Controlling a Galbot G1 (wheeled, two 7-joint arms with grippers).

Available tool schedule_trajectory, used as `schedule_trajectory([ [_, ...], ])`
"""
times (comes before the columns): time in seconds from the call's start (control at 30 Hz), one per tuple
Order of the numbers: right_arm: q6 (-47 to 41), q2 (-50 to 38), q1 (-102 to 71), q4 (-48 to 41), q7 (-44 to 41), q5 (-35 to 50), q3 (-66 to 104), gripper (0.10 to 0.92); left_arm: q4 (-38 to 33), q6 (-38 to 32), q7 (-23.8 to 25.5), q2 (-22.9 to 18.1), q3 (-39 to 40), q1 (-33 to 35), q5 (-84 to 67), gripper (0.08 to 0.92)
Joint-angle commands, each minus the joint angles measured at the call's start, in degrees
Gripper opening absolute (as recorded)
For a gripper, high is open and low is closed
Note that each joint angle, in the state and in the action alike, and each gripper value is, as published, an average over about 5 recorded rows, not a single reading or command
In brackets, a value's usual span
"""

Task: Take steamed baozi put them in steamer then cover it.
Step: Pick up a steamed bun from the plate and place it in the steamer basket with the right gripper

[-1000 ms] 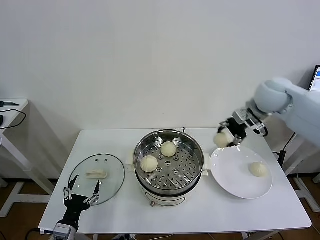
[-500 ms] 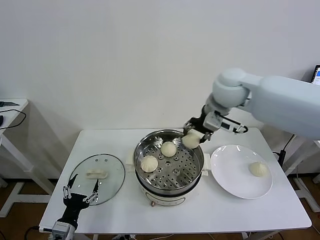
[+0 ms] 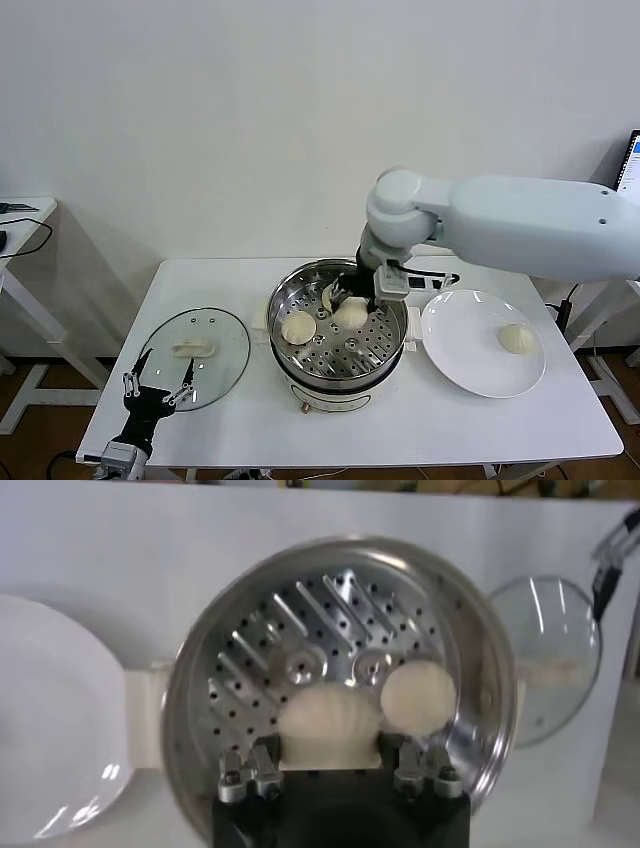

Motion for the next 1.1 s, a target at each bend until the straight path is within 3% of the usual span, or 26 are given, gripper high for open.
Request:
schedule_trajectory([
  [0.03, 1.75, 3.00, -1.14, 0.96, 0.83, -0.11, -1.84, 0.645, 0.37, 0.03, 0.01, 0.00, -0.03, -0.17, -0.03, 0.823],
  [0.8, -0.09, 6.16, -7.74, -2.80, -1.16, -2.10, -1.58, 0.645, 1.29, 0.12, 0.14, 0.05, -0.57, -0.54, -0.26, 0.823],
  [1.1, -2.77, 3.00, -5.84, -2.68, -0.91, 0.24, 1.08, 0.810, 1.20, 0.12, 0.13, -0.07, -0.37, -0.43, -0.20, 0.823],
])
